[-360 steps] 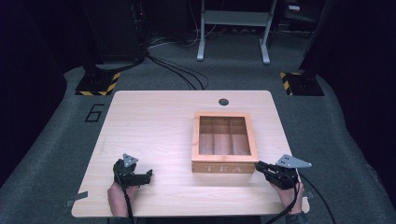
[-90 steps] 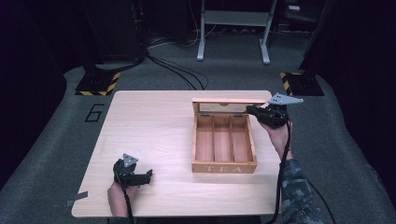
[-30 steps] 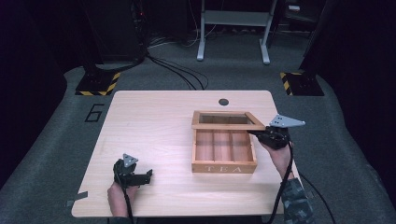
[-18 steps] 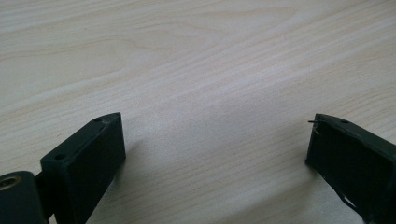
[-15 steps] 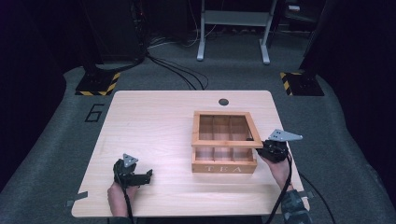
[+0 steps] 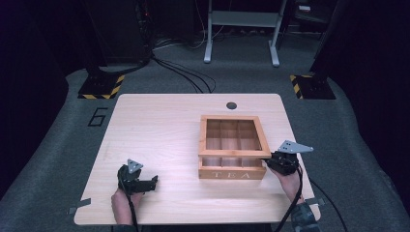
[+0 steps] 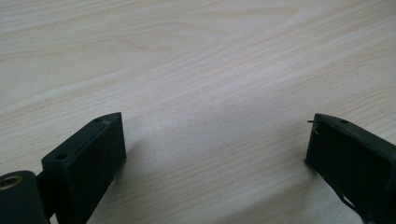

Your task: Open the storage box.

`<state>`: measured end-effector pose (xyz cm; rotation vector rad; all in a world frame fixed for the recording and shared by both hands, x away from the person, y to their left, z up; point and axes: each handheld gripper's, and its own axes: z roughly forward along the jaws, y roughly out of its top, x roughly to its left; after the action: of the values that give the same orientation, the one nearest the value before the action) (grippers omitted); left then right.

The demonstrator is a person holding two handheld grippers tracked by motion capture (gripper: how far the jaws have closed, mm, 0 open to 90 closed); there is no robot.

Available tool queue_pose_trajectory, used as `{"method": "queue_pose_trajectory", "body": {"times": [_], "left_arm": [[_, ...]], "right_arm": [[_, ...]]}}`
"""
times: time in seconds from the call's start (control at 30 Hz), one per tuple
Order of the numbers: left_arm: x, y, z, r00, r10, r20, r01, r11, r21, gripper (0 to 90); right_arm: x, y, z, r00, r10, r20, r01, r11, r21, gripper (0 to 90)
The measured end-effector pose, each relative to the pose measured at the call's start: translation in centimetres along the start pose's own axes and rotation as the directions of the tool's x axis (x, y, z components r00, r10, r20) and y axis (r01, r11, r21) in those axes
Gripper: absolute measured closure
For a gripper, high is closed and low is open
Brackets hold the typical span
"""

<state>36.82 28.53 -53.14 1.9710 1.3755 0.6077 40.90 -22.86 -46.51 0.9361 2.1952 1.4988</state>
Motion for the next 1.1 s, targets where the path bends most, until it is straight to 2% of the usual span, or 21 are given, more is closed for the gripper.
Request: {"method": "queue_pose_trajectory", "body": {"times": [0.3,0.5,0.9,1.1], "left_arm": [[0.0,0.0,0.0,1.0,0.001,0.001,-0.001,1.0,0.0,4.5],[0.0,0.0,0.0,1.0,0.0,0.001,0.0,1.0,0.0,4.5],[0.0,0.0,0.0,1.0,-0.002,-0.002,0.002,1.0,-0.005,4.5],[0.0,0.0,0.0,1.0,-0.001,0.002,0.001,1.0,0.0,4.5]], "right_arm": [[0.6,-1.2,0.1,1.0,-0.004,0.008,0.003,1.0,0.017,88.1],[0.9,-1.6,-0.6,1.0,0.0,0.009,0.0,1.0,0.007,87.9],[1.2,-2.2,-0.9,0.9997,0.011,0.021,-0.011,0.999,0.035,87.9],[1.6,-2.4,-2.3,0.9988,0.017,0.045,-0.019,0.999,0.047,86.9]]}}
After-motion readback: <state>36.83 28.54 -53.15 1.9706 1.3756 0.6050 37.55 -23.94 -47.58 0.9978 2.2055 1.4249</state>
